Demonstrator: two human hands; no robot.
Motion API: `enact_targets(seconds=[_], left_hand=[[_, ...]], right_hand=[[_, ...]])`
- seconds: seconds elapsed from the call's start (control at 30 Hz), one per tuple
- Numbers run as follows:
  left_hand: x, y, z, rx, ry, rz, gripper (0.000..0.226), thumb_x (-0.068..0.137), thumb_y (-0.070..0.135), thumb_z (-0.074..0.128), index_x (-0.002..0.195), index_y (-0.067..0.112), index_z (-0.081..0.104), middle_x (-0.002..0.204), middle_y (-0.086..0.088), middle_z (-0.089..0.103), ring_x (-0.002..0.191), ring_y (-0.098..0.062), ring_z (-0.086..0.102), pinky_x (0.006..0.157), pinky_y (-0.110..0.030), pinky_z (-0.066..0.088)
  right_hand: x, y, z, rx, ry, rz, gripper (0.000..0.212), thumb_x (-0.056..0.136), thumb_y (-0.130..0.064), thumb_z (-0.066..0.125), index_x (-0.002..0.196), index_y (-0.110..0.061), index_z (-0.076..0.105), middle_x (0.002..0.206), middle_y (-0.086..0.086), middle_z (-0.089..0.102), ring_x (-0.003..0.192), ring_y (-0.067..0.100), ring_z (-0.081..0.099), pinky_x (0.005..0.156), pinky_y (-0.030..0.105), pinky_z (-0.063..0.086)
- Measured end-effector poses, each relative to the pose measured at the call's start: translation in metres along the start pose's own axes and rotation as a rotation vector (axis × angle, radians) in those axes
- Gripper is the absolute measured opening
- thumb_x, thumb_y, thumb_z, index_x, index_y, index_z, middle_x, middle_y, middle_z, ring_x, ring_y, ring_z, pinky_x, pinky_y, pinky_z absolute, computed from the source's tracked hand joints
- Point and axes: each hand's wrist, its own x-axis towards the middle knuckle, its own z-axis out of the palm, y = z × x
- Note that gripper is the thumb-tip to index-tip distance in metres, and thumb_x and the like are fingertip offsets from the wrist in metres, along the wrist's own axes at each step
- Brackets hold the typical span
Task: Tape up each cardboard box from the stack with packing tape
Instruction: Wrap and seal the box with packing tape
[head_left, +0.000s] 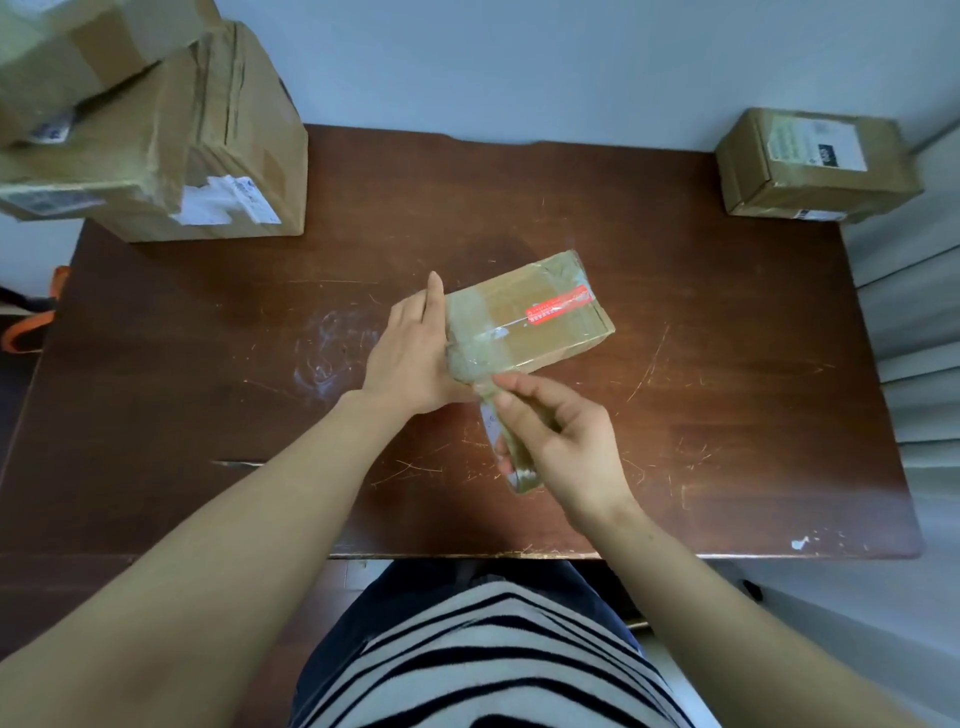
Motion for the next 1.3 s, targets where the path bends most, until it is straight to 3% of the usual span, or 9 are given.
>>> enact_targets(seconds=[0.3, 0.47, 0.53, 0.63, 0.8, 1.0, 1.1, 1.23, 1.3], left_hand=[[0.003, 0.003, -0.001, 0.13, -0.019, -0.003, 0.131, 0.063, 0.04, 0.084, 0.152, 0.014, -0.008, 0.157, -0.004, 0.012, 0.144, -0.022, 0.007, 0.11, -0.04, 0.031], [0.005, -0.001, -0.009, 0.342, -0.213, 0.037, 0.134, 0.064, 0.033, 0.08, 0.147, 0.008, -0.023, 0.158, -0.01, -0.019, 0.146, -0.025, -0.016, 0.117, -0.041, -0.01], [0.01, 0.008, -0.015, 0.287, -0.253, -0.018, 0.117, 0.075, 0.038, 0.066, 0.149, 0.009, -0.019, 0.156, -0.009, -0.029, 0.144, -0.023, -0.025, 0.116, -0.044, -0.016], [0.022, 0.031, -0.003, 0.251, -0.03, 0.034, 0.081, 0.096, 0.051, 0.033, 0.152, 0.01, -0.007, 0.158, -0.009, -0.021, 0.146, -0.021, -0.02, 0.116, -0.041, -0.014], [0.026, 0.034, 0.036, 0.419, 0.132, 0.076, 0.081, 0.093, 0.064, 0.004, 0.151, 0.01, -0.011, 0.16, -0.012, -0.014, 0.147, -0.023, -0.014, 0.12, -0.041, -0.008], [0.024, 0.023, 0.025, 0.457, 0.014, 0.219, 0.117, 0.072, 0.087, 0.005, 0.149, 0.0, -0.013, 0.156, -0.021, -0.019, 0.146, -0.029, -0.018, 0.116, -0.039, -0.015], [0.023, 0.025, 0.024, 0.512, -0.022, 0.245, 0.114, 0.072, 0.081, 0.004, 0.15, 0.0, -0.009, 0.156, -0.026, -0.014, 0.146, -0.034, -0.013, 0.116, -0.041, -0.014], [0.024, 0.019, 0.022, 0.592, -0.069, 0.295, 0.094, 0.092, 0.062, 0.026, 0.148, 0.0, -0.016, 0.154, -0.026, -0.021, 0.145, -0.037, -0.016, 0.116, -0.044, -0.013], [0.025, 0.016, 0.024, 0.586, -0.061, 0.294, 0.099, 0.091, 0.066, 0.033, 0.149, 0.001, -0.015, 0.155, -0.025, -0.019, 0.145, -0.037, -0.015, 0.117, -0.045, -0.012]], right_hand=[[0.031, 0.035, 0.001, -0.068, 0.073, 0.326, 0.017, 0.092, -0.01, 0.062, 0.107, -0.008, 0.068, 0.054, 0.008, 0.061, 0.039, 0.016, 0.054, 0.045, 0.023, 0.051], [0.054, 0.024, 0.006, -0.032, 0.049, 0.415, 0.008, 0.092, -0.008, 0.061, 0.096, -0.003, 0.067, 0.052, 0.01, 0.058, 0.036, 0.016, 0.053, 0.045, 0.026, 0.052], [0.063, 0.022, 0.007, -0.021, 0.042, 0.43, 0.01, 0.092, -0.008, 0.062, 0.096, 0.0, 0.067, 0.048, 0.009, 0.057, 0.036, 0.016, 0.054, 0.047, 0.027, 0.052], [0.065, 0.019, 0.007, 0.002, 0.027, 0.428, 0.011, 0.092, -0.008, 0.061, 0.09, 0.0, 0.069, 0.047, 0.007, 0.057, 0.035, 0.015, 0.054, 0.046, 0.025, 0.052], [0.058, 0.015, -0.001, 0.001, 0.035, 0.483, 0.013, 0.087, -0.001, 0.053, 0.078, -0.001, 0.063, 0.054, 0.012, 0.056, 0.034, 0.017, 0.051, 0.04, 0.019, 0.045], [0.054, 0.018, -0.006, 0.114, 0.024, 0.507, 0.019, 0.078, 0.006, 0.042, 0.082, 0.003, 0.06, 0.052, 0.014, 0.056, 0.039, 0.023, 0.052, 0.046, 0.024, 0.048], [0.053, 0.021, -0.005, 0.129, 0.009, 0.479, 0.031, 0.08, 0.007, 0.041, 0.101, 0.008, 0.064, 0.056, 0.012, 0.06, 0.044, 0.023, 0.057, 0.053, 0.029, 0.051], [0.046, 0.019, -0.006, 0.115, -0.092, 0.436, 0.029, 0.084, 0.012, 0.041, 0.103, 0.004, 0.062, 0.08, 0.015, 0.062, 0.056, 0.028, 0.058, 0.06, 0.036, 0.054], [0.045, 0.019, -0.006, 0.096, -0.118, 0.433, 0.026, 0.088, 0.008, 0.042, 0.106, -0.001, 0.059, 0.078, 0.021, 0.06, 0.053, 0.028, 0.057, 0.057, 0.035, 0.054]])
